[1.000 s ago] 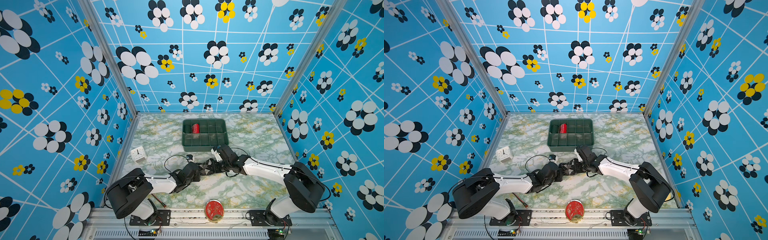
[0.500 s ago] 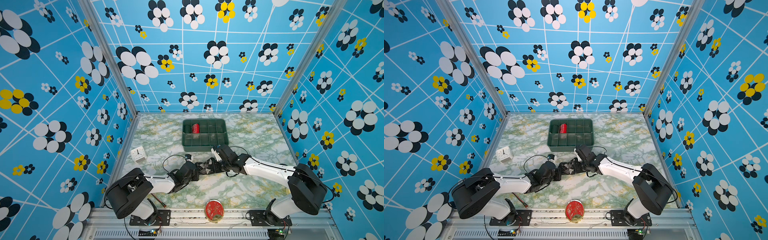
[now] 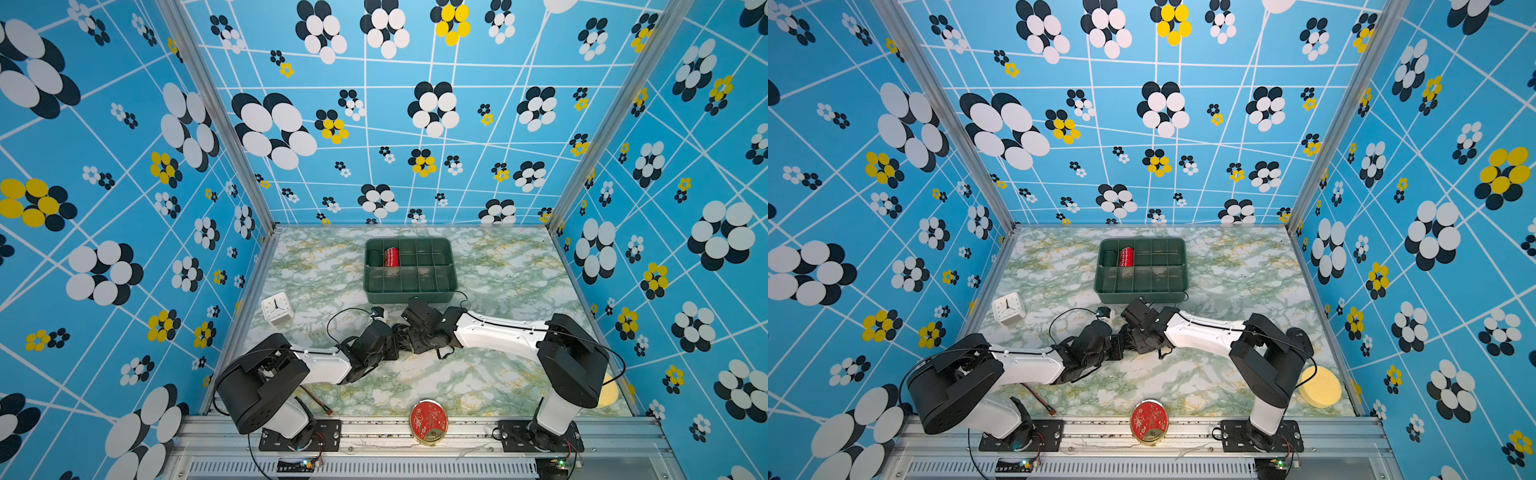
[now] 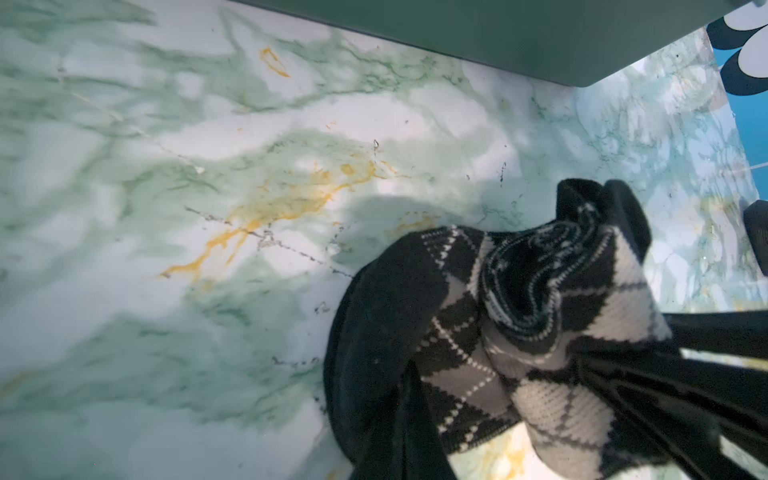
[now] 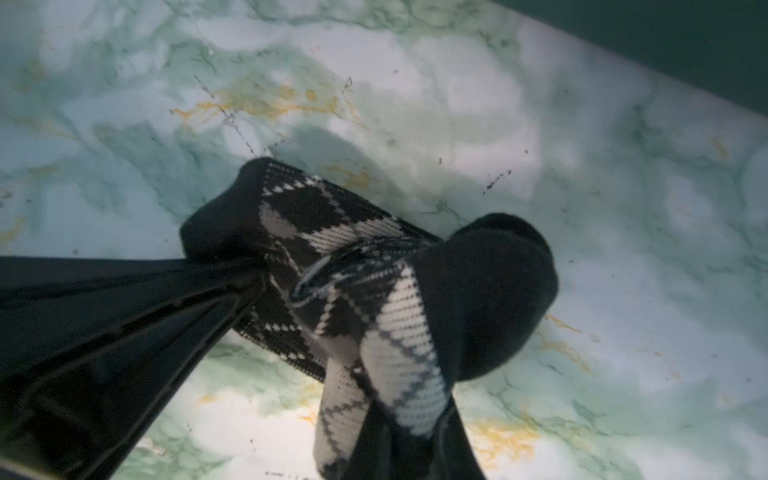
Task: Roll the socks
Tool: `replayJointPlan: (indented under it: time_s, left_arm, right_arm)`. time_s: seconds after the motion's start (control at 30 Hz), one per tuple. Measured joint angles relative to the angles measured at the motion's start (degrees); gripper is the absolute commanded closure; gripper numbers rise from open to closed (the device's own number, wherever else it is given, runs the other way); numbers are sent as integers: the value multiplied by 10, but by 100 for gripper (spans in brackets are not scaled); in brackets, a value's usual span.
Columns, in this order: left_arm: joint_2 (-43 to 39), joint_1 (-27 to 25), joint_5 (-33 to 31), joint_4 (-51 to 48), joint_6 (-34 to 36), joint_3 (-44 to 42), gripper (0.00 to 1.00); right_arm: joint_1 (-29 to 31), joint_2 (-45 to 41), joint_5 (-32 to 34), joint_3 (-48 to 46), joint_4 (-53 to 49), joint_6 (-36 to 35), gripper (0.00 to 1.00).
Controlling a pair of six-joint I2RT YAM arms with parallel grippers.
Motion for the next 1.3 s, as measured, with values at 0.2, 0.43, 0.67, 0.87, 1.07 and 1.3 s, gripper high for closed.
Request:
replayJointPlan:
  time_s: [0.2, 0.43, 0.67, 0.87, 1.07, 1.3]
  left_arm:
    - [-6, 3, 26, -16, 1, 5, 100]
    - [-59, 2, 73, -82, 1, 3, 95]
    - [-157, 1, 82, -120, 10, 8, 95]
    - [-138, 1, 82, -104, 14, 27, 97]
    - [-84, -3, 82, -54, 0, 27, 99]
    - [-45, -3, 79, 24, -23, 15, 100]
  right_arm:
    - [8, 11, 30, 12, -10, 23, 95]
    - [9, 24, 41, 18, -12, 32, 94]
    - [9, 24, 42, 17, -10, 35, 93]
    - [9, 24, 42, 17, -9, 35, 92]
    - [9, 23, 42, 14, -5, 35, 91]
    - [9, 19, 40, 8, 5, 35, 90]
